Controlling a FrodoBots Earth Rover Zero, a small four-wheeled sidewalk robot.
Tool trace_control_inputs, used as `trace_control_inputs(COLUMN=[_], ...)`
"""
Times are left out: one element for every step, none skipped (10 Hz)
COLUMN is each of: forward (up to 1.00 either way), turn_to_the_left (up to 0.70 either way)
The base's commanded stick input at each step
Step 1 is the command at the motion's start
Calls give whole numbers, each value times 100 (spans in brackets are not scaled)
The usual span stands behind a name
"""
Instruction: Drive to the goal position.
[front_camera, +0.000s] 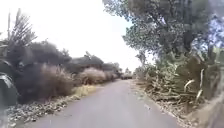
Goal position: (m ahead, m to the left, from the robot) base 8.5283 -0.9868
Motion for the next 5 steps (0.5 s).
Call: trace_control_inputs(forward=[85,85,85,85,85], turn_to_the_left=[-34,-34,0,0,0])
